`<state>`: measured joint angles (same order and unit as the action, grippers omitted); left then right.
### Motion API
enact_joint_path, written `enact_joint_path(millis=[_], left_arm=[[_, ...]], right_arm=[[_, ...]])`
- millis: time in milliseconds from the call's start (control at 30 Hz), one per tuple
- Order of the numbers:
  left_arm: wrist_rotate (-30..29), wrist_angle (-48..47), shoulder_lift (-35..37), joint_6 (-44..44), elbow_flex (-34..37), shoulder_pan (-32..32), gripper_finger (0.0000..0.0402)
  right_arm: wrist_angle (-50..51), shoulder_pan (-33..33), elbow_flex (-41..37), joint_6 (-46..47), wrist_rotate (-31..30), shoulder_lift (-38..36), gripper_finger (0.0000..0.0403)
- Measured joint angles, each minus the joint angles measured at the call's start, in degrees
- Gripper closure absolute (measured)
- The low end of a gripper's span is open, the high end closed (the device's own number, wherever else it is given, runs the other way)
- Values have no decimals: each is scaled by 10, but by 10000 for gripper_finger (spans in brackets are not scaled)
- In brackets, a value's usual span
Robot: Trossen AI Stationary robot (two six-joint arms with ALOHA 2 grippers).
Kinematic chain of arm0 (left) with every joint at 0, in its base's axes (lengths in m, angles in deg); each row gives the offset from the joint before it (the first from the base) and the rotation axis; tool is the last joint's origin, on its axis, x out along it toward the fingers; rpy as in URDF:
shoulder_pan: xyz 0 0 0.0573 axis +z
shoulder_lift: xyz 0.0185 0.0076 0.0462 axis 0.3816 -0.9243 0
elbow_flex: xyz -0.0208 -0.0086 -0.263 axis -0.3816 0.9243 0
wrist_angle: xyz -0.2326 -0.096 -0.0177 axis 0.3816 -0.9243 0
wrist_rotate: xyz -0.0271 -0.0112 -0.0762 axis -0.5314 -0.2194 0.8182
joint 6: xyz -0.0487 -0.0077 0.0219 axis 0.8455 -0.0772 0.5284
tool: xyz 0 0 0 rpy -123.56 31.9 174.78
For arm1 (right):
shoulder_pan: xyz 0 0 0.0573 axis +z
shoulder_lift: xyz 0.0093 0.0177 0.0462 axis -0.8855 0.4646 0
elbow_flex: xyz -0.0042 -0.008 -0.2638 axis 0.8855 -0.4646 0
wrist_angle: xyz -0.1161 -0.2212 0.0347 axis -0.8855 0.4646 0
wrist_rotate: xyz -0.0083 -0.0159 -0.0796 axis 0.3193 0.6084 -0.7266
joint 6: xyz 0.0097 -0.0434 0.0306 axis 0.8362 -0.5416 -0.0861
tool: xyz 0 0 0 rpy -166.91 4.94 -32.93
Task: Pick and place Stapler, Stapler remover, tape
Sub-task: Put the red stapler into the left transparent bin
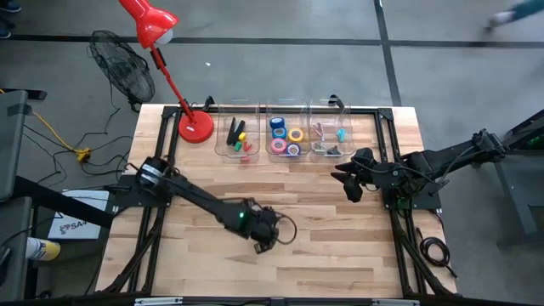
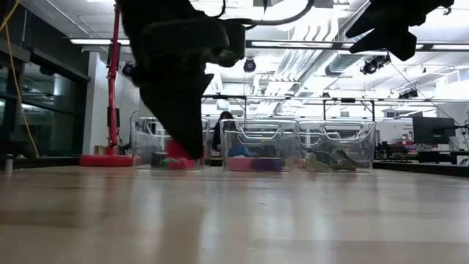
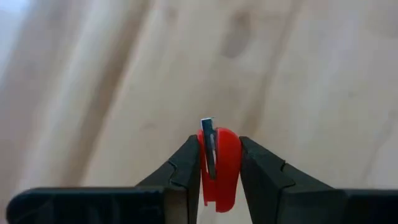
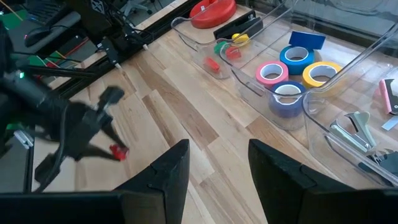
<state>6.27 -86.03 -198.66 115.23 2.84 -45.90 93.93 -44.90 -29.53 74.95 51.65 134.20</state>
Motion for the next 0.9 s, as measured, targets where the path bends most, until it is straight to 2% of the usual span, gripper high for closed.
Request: enact_joint_path(millis=[400,633,767,900], left_arm=[[-9,-79,123,-3,-2,115,317],[-56,-103,189,-11,-3,196,317],[-81,-126,198,-11,-2,254,317],[-71,-141,192,-39,-2,318,317]], right_arm=[[0,0,0,4,0,0,247],[0,0,0,14,-1,0,247],[0,0,0,25,-8,0,247],[0,0,0,34,-22,0,247]])
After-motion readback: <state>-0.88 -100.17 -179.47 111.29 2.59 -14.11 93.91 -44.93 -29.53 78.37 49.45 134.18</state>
